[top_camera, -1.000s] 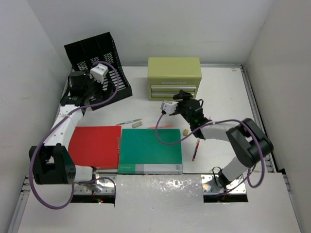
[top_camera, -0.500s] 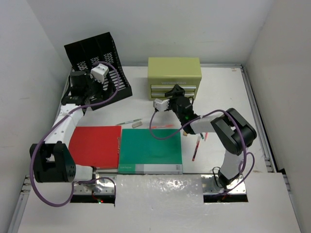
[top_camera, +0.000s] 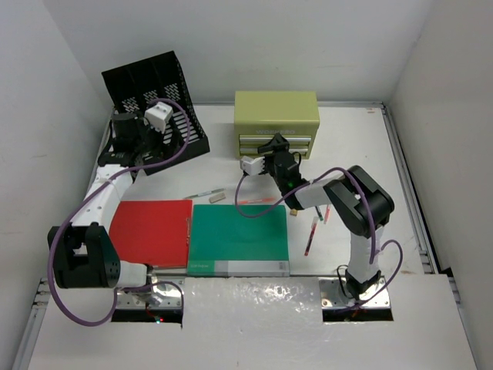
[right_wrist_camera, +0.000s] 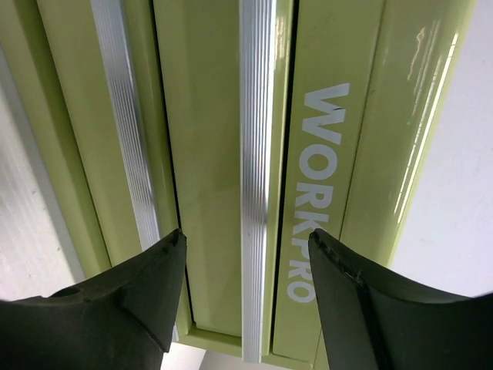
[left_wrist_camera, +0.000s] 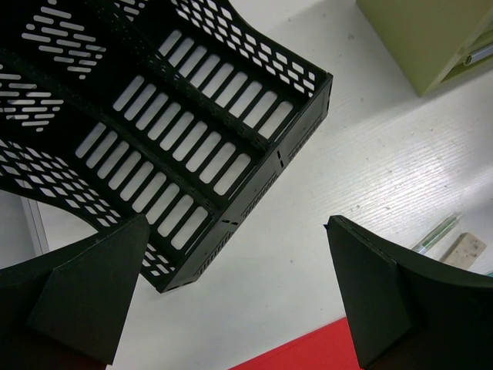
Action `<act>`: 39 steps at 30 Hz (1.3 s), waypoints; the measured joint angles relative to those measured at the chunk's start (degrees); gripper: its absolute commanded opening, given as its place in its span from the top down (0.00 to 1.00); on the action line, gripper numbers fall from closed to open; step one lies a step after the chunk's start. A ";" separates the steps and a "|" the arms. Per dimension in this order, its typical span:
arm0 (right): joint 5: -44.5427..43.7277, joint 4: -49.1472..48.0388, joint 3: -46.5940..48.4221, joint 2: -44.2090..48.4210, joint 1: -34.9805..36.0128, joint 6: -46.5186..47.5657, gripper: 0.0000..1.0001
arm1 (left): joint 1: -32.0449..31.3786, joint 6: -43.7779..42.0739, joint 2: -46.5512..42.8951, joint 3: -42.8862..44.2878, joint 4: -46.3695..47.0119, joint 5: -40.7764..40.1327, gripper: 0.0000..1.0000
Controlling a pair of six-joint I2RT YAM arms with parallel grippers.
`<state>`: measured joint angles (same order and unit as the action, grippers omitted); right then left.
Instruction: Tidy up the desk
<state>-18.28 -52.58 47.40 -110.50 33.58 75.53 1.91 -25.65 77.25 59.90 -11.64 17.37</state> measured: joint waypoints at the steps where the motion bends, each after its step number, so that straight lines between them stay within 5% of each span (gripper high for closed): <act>1: -0.35 -0.35 0.07 -0.35 0.00 0.31 0.40 | 0.00 -0.04 0.00 -0.02 0.02 -0.04 0.00; 15: -5.18 -4.28 2.71 -5.07 0.44 2.40 0.62 | 0.00 -0.07 0.02 -0.35 0.28 -0.74 0.00; 19: -5.90 -6.08 3.19 -5.68 0.57 2.80 0.87 | 0.00 -0.26 0.02 -0.44 0.33 -0.79 0.00; 23: -6.16 -7.82 3.13 -6.21 0.63 3.58 1.00 | 0.00 -0.63 0.02 -0.74 0.31 -0.85 0.00; 39: -6.10 -16.61 -8.92 -1.27 3.85 2.47 1.00 | 0.00 -0.92 0.55 -1.11 1.57 -1.22 0.00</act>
<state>-24.38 -69.19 38.48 -111.77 37.43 78.00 1.91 -26.57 77.80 58.78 -10.07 16.14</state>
